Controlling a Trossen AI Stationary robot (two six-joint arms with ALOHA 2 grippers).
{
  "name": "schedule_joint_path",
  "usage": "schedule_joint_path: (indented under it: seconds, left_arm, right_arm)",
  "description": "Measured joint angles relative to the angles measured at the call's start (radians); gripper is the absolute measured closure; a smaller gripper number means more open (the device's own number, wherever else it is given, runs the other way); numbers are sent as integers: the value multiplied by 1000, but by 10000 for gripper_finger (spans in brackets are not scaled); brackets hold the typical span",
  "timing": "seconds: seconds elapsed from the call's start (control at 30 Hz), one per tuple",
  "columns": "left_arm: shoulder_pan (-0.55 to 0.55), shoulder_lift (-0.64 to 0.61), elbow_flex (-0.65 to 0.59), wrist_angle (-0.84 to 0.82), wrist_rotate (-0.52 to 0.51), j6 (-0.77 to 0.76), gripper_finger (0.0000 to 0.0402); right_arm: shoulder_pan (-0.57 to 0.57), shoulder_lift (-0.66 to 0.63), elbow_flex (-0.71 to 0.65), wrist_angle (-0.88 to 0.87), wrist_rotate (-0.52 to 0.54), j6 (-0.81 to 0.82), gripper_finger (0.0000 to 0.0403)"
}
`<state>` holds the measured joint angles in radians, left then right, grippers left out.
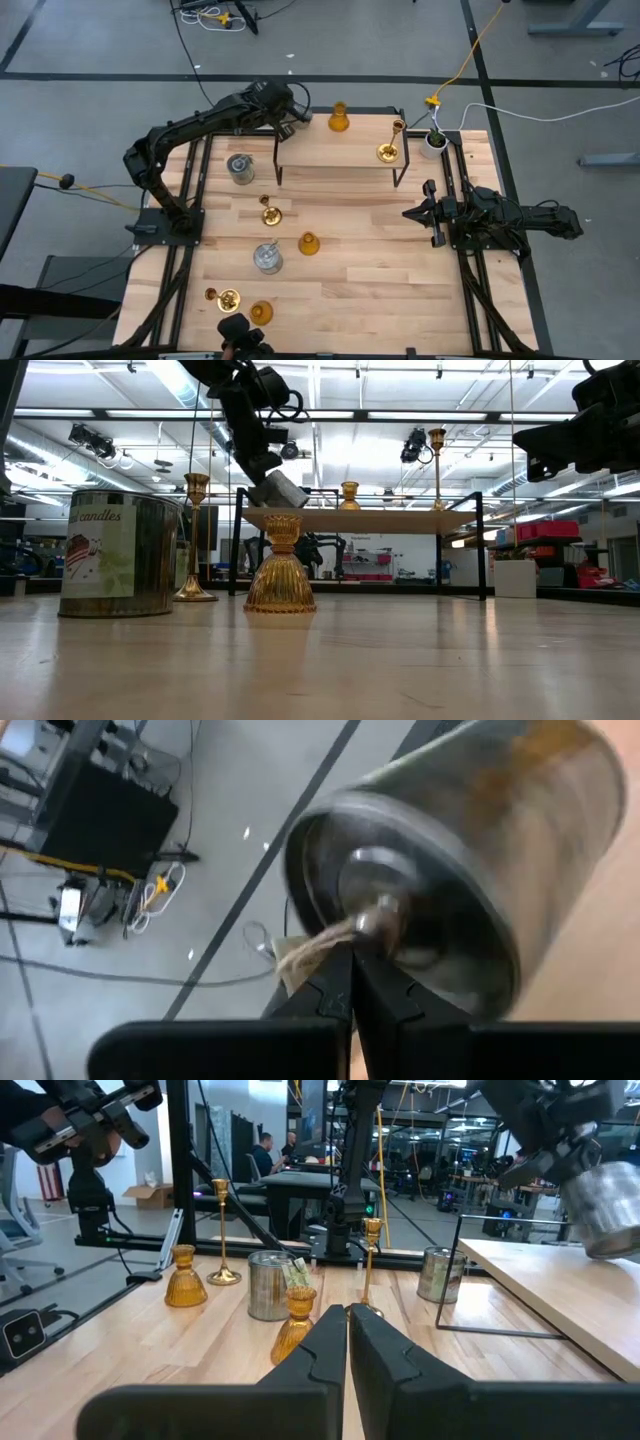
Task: Pick & Place candle stick holders
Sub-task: Adjust the scented candle on the shelf
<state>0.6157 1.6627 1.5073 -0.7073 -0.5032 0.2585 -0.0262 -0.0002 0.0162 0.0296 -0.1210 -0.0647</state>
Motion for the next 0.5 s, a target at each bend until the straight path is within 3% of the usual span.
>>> schedule_joint_path:
  seconds: [0.5]
  left_arm:
    - [-15,-5,7,12,5,-3,391]
  right_arm:
    - [0,0,0,0,0,0,381]
